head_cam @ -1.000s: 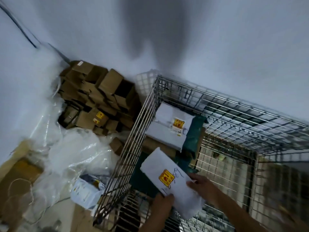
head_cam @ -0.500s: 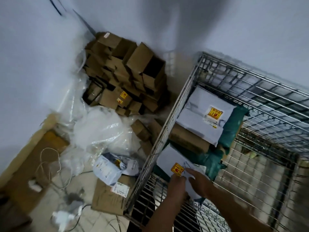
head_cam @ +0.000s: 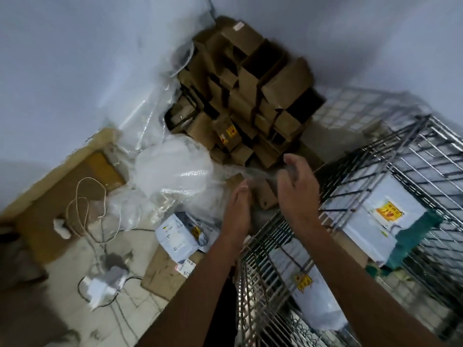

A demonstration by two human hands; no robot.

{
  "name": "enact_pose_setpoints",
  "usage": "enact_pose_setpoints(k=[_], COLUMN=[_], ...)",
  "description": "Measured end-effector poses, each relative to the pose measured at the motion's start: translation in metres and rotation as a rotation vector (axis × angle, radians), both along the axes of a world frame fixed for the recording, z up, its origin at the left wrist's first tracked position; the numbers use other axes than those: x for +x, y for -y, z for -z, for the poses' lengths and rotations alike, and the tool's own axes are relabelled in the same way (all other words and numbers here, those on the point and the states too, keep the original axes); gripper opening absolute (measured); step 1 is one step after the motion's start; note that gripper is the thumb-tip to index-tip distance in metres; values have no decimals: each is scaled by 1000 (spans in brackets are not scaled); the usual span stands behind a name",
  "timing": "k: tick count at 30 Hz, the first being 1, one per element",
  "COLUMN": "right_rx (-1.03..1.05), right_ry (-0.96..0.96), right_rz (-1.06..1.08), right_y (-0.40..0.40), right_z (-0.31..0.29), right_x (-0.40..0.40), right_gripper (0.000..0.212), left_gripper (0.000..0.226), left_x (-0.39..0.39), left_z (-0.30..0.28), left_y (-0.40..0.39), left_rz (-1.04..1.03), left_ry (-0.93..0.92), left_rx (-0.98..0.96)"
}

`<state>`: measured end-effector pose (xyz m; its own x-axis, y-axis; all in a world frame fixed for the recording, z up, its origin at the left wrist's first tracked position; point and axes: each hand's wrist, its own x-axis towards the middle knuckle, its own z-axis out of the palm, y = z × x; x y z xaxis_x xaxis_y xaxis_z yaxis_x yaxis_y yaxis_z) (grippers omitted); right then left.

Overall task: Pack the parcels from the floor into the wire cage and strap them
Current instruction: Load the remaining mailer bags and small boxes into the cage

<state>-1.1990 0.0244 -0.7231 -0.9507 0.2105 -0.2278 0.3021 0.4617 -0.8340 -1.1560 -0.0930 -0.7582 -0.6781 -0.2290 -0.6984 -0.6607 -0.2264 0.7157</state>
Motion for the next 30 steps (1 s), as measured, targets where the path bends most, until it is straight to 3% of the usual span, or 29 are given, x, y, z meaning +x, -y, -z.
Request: enact_pose_setpoints(k=[5, 9, 12, 20, 25, 30], right_rx=[-2, 88, 101, 77, -35, -184], right_ry=[390, 603, 736, 857, 887, 875], right_rz=[-146, -101, -106, -113, -32, 122], right_y=[47, 61, 62, 63, 73, 65], right_z=[98, 180, 237, 354, 406, 430], right_x=[-23, -25, -20, -10, -21, -27], right_gripper=[49, 35, 49, 62, 77, 66], left_gripper=[34, 20, 27, 53, 54, 45], left_x=[-16, -27, -25, -36, -38, -39], left_z=[90, 156, 203, 316, 359, 379], left_y=[47, 65, 70, 70, 61, 54], left_rz=[-11, 26, 85, 123, 128, 98], left_ry=[198, 268, 338, 463, 500, 497], left_rx=[12, 35, -14, 99, 248, 225])
